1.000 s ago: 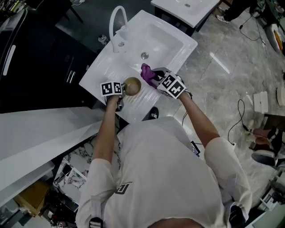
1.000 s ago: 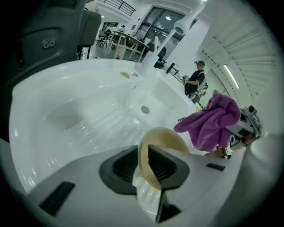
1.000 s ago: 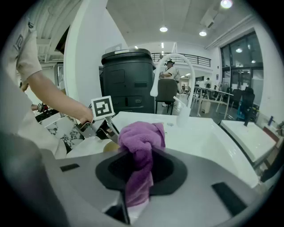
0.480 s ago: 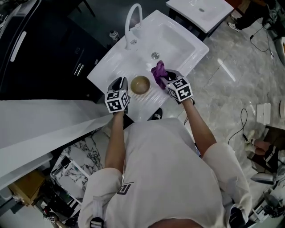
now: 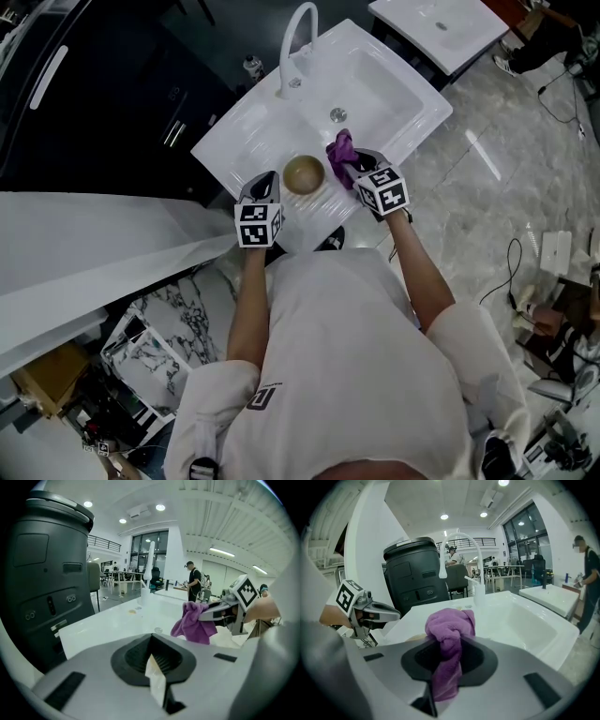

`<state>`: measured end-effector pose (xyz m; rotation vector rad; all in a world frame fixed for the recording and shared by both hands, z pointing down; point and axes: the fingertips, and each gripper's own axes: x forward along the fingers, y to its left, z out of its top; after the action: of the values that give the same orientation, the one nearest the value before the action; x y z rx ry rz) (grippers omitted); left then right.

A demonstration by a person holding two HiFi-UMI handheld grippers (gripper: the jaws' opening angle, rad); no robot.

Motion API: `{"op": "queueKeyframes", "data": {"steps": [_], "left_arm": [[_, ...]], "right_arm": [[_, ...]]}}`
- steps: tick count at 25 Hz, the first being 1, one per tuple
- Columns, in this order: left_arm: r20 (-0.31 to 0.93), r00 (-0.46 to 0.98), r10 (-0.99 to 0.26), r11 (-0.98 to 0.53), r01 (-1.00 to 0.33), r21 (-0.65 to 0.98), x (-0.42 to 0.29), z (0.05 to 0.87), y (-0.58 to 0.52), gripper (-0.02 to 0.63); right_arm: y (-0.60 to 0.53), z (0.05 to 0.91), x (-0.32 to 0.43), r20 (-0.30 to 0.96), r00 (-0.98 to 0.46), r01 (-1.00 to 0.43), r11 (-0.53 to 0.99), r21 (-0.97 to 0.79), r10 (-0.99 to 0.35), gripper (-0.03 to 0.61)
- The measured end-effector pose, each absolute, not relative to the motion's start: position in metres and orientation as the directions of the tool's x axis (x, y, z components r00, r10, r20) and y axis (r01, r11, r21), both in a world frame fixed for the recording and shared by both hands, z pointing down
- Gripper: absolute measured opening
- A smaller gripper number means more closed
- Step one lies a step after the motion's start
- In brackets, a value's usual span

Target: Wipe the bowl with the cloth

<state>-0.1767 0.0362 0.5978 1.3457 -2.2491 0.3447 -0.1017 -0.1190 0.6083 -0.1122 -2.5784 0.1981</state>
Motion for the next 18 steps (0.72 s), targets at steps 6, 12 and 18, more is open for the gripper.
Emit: {"op": "queueKeyframes", "data": {"steps": [6,12,18], "left_arm": [[0.538,-0.384,-0.750,0.476,-0.879,0.037,-0.1758,0.5997,0.0369,0.006],[0.540,-0.390,-0.746,0.480,-0.877,0.029,-0.1758,0.6018,0.0393,0.006],[0.540,-0.388,-0.747,0.475,-0.880,0.023,-0.1738,0.6015,0.0393,0.006]], "right_arm": [[-0.1175,0.6085,-0.1021,0.524,-0.842,0.044,0.984,-0.170,0.129,0.075],[-0.1181,0.6079,-0.0990,0.525,-0.841,0.046,0.984,-0.171,0.131,0.075],[-0.1209,0.6082,-0.0961,0.528,-0.840,0.042,0.986,-0.164,0.124,0.074]]}}
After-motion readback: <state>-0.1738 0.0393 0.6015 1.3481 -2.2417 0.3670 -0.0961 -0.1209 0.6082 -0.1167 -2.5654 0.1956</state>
